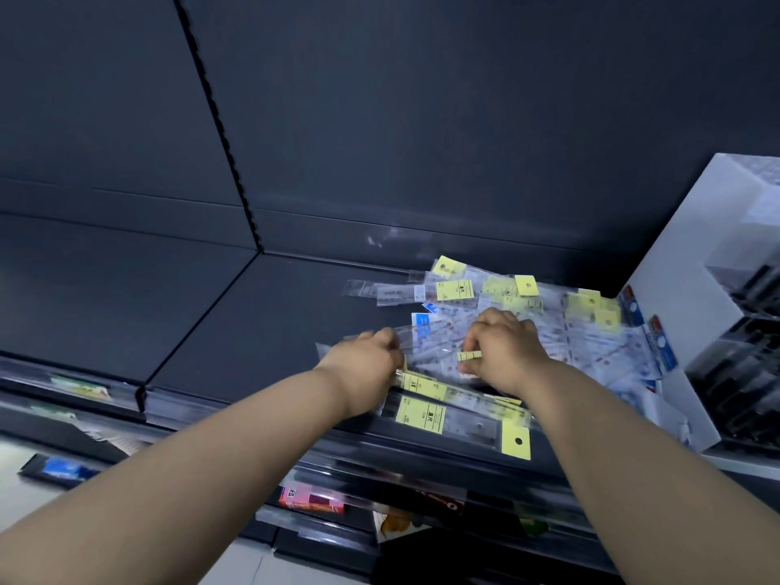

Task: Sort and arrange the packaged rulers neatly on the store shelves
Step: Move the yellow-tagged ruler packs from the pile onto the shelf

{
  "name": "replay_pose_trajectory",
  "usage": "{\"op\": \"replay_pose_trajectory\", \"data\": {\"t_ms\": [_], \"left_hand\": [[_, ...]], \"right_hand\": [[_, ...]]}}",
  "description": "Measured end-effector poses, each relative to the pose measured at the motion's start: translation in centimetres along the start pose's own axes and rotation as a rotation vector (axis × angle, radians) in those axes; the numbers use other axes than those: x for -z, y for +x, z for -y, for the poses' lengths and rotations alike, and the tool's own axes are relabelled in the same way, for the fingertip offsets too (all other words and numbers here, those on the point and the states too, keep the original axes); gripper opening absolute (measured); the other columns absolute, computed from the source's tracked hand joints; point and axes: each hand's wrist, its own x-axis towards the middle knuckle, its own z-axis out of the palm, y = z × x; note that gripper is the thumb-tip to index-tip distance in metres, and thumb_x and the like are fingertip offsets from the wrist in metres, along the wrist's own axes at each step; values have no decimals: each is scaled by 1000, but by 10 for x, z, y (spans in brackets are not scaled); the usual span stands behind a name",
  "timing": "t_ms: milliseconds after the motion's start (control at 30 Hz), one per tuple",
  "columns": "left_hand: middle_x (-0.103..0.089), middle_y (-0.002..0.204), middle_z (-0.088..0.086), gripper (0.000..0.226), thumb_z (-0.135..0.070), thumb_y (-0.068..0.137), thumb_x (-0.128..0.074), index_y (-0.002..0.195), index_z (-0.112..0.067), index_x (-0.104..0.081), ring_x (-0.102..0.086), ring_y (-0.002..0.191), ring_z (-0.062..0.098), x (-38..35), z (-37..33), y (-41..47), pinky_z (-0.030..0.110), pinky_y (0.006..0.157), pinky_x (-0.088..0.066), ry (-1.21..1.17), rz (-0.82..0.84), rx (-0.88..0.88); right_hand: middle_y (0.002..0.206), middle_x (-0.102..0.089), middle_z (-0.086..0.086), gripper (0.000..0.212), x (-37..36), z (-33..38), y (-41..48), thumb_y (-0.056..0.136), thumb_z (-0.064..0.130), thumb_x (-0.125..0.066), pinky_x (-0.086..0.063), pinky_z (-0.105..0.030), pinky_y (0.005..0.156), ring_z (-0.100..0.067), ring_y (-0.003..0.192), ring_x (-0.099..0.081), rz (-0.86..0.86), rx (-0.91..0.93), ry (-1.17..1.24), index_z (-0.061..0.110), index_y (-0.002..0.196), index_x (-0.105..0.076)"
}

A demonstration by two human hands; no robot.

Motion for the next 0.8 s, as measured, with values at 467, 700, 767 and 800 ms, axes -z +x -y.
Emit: {"op": "replay_pose_trajectory", "data": {"t_ms": [467, 700, 767, 800], "left_hand": [[-55, 127, 5, 42, -9, 89, -55, 129, -19, -47, -54, 113, 26, 5, -3, 5, 37, 96, -44, 65, 17, -24], [-57, 109, 9, 74, 1, 84, -52, 143, -20, -14, -54, 90, 26, 9, 9, 0, 35, 74, -45, 17, -90, 14], [-53, 121, 7, 76, 1, 84, -53, 145, -25, -18, -52, 108, 28, 14, 22, -2, 35, 83, -44, -14, -103, 30], [-51, 126, 6, 71, 3, 83, -52, 143, -25, -25, -50, 114, 27, 18, 30, -3, 35, 88, -44, -24, -110, 39]], "right_hand": [[93, -59, 3, 23, 0, 6, -1, 92, 1, -55, -42, -18, 72, -12, 87, -58, -16, -19, 567, 17, 106, -65], [104, -64, -5, 20, -3, 25, -2, 90, 4, -57, -43, -35, 90, -28, 100, -54, -387, 241, 342, 10, 105, -69], [108, -64, -2, 20, 6, 35, -7, 93, 18, -57, -40, -35, 94, -26, 105, -53, -376, 271, 300, 13, 109, -67], [114, -62, 1, 28, 12, 40, -10, 93, 32, -55, -38, -35, 98, -23, 110, -52, -326, 276, 250, 18, 116, -63]]}}
